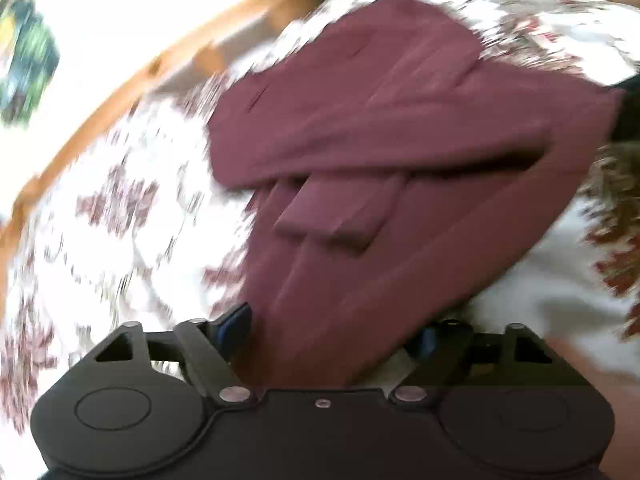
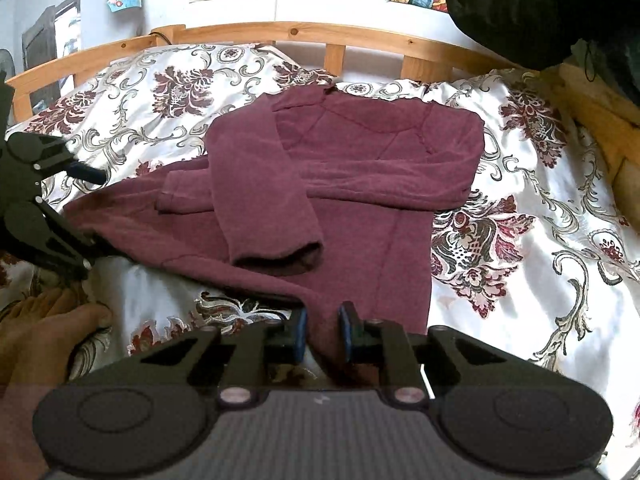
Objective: Fold small clothes
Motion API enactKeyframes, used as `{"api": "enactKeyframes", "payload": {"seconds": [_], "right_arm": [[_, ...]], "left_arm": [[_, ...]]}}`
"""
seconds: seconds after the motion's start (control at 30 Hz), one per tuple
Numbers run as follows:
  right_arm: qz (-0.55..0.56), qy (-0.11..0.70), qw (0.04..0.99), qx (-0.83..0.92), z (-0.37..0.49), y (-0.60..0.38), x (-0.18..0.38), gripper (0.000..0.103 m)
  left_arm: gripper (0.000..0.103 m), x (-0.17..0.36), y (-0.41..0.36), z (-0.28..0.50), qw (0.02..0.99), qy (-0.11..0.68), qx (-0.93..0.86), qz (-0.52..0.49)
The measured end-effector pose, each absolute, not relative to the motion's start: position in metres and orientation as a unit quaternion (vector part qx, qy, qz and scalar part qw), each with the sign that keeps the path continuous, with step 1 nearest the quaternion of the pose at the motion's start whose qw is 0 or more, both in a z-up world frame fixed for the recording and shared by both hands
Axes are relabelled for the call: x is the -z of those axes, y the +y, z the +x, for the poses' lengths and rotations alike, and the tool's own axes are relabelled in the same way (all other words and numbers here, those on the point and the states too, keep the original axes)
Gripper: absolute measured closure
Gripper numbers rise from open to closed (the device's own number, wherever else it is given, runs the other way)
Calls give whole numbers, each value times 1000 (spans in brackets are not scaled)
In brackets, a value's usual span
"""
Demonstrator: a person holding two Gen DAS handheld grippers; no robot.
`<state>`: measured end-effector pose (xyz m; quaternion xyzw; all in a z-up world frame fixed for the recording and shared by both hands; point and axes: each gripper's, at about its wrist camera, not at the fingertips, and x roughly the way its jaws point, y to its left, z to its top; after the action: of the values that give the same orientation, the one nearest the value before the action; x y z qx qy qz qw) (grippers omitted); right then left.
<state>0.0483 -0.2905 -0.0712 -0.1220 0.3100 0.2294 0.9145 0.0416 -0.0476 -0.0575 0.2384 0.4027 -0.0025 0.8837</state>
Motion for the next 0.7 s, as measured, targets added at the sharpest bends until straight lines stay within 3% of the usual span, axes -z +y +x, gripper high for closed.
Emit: {"api": "enactKeyframes", "payload": {"seconds": [0.2, 0.27, 0.37, 0.43, 0.53, 0.6, 0.63, 0.67, 0.7], "right_arm": [[-136, 324, 909, -223, 51, -290, 79, 82], [-176, 326, 904, -213, 46, -288, 86, 67], [-235, 325, 894, -198, 36, -285, 95, 56], [-261, 327, 889, -184, 31, -284, 101, 50], [-280, 324, 887, -174, 29, -282, 106, 49], [-282, 322, 887, -174, 28, -280, 106, 62], [-285, 320, 887, -170, 27, -278, 107, 85], [-293, 315, 888, -161, 27, -278, 107, 96], [-294, 310, 890, -158, 27, -279, 106, 96]], "left_arm": [[39, 56, 0, 39, 889, 427, -42, 160], [46, 55, 4, 36, 891, 424, -35, 156], [61, 55, 1, 31, 895, 416, -16, 162], [68, 56, -3, 27, 896, 409, -8, 173], [78, 58, -7, 24, 899, 399, 1, 179], [84, 57, -8, 22, 904, 388, 4, 177], [86, 56, -8, 20, 907, 384, 6, 173], [88, 55, -8, 19, 909, 381, 6, 169], [90, 54, -9, 18, 911, 378, 6, 166]]}}
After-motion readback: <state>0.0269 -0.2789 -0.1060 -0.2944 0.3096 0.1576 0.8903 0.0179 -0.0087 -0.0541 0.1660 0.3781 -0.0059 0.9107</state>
